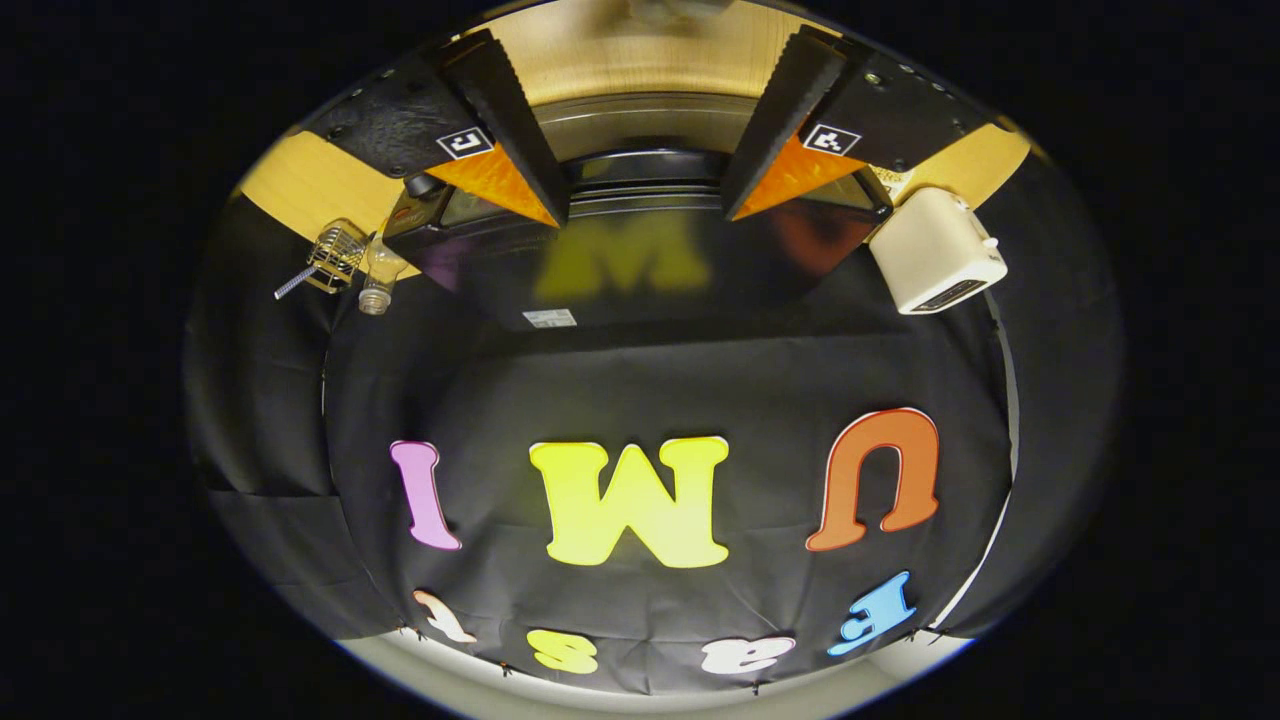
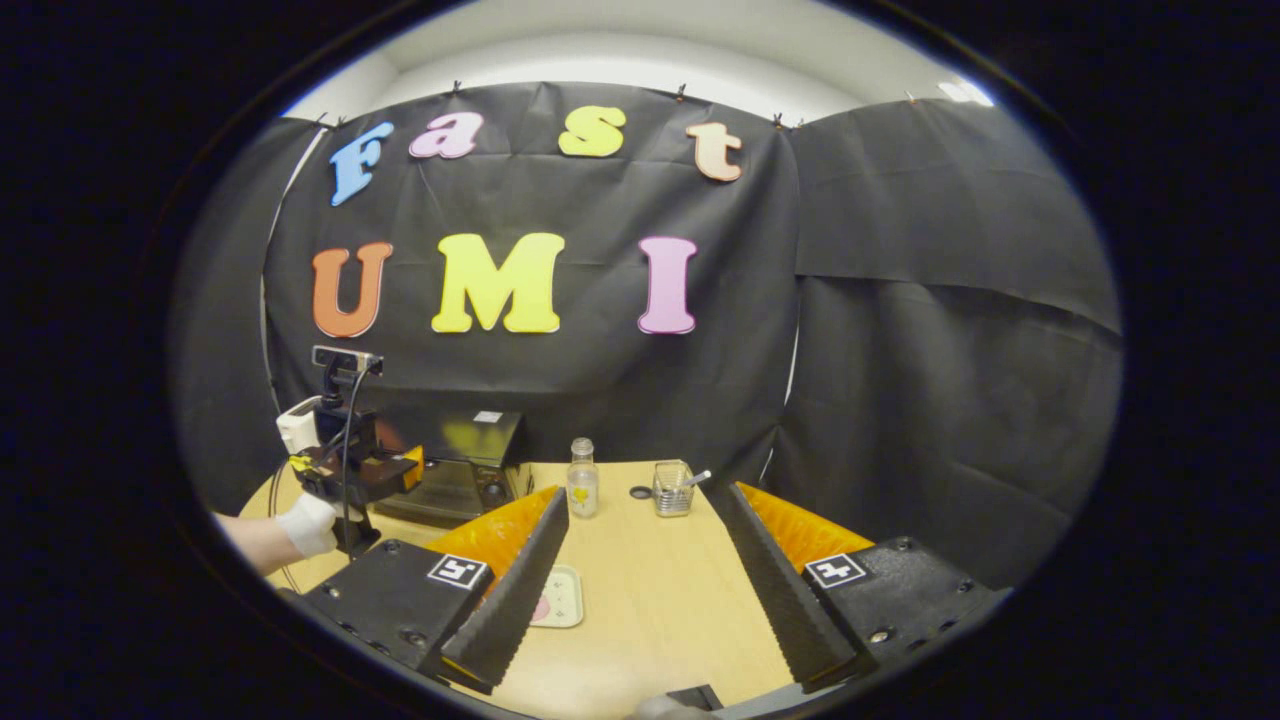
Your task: Open the electric oven with the left hand, put the food in, and close the electric oven.
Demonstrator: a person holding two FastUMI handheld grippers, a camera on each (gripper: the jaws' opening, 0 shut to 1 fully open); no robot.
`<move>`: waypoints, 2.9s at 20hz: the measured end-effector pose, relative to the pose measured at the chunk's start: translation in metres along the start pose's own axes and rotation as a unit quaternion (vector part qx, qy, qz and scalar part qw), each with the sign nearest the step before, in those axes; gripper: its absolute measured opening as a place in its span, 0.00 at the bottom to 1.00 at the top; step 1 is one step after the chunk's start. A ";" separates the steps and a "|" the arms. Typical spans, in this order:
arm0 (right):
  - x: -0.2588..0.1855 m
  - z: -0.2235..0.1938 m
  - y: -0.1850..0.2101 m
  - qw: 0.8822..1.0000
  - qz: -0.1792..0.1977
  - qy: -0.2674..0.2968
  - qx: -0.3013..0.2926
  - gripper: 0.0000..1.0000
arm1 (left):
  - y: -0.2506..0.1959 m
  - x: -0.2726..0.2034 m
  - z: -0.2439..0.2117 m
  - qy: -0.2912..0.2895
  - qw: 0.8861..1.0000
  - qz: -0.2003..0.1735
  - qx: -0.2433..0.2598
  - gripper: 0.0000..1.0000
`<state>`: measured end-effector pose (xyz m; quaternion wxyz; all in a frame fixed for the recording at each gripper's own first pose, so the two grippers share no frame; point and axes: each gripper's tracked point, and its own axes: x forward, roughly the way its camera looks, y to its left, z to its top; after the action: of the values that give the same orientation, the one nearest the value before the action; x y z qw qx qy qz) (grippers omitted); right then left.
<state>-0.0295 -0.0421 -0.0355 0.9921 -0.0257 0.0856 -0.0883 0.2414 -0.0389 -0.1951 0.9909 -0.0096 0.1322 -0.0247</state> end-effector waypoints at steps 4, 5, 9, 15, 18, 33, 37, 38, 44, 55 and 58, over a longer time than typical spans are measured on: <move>-0.008 -0.004 0.005 1.000 0.005 0.004 0.001 1.00 | 0.000 -0.002 0.001 0.007 1.000 0.005 0.004 0.96; -0.010 -0.004 0.006 1.000 0.006 0.003 0.000 1.00 | -0.001 -0.004 0.001 0.010 1.000 0.005 0.003 0.96; -0.014 -0.006 0.009 1.000 0.015 0.005 0.006 1.00 | -0.001 -0.018 -0.006 0.024 1.000 0.002 -0.002 0.96; -0.027 -0.017 0.008 1.000 0.022 0.012 0.012 1.00 | -0.004 -0.050 -0.025 0.041 0.999 -0.005 0.002 0.96; -0.031 -0.023 0.008 0.999 0.025 0.016 0.019 1.00 | -0.004 -0.071 -0.041 0.049 0.999 -0.007 0.007 0.96; -0.041 -0.055 0.008 0.998 0.025 0.044 0.023 1.00 | -0.003 -0.125 -0.142 0.115 0.993 -0.006 0.031 0.96; -0.044 -0.059 0.003 0.998 0.016 0.049 0.025 1.00 | -0.003 -0.127 -0.157 0.126 0.991 -0.007 0.035 0.97; -0.043 -0.060 0.002 0.998 0.015 0.050 0.026 1.00 | -0.003 -0.128 -0.163 0.134 0.990 -0.008 0.036 0.97; -0.044 -0.060 0.000 0.998 0.012 0.051 0.022 1.00 | -0.005 -0.129 -0.189 0.174 0.984 -0.010 0.035 0.96; -0.029 -0.075 0.010 0.997 0.017 0.065 0.023 1.00 | -0.007 -0.127 -0.196 0.203 0.978 -0.015 0.036 0.97; -0.017 -0.088 0.011 0.997 0.023 0.076 0.017 1.00 | -0.004 -0.131 -0.186 0.180 0.983 -0.018 0.037 0.97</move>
<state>-0.0598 -0.0313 -0.1199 0.9847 -0.0004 0.1599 -0.0690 0.0659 -0.0388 -0.3404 0.9499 0.0296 0.3075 -0.0485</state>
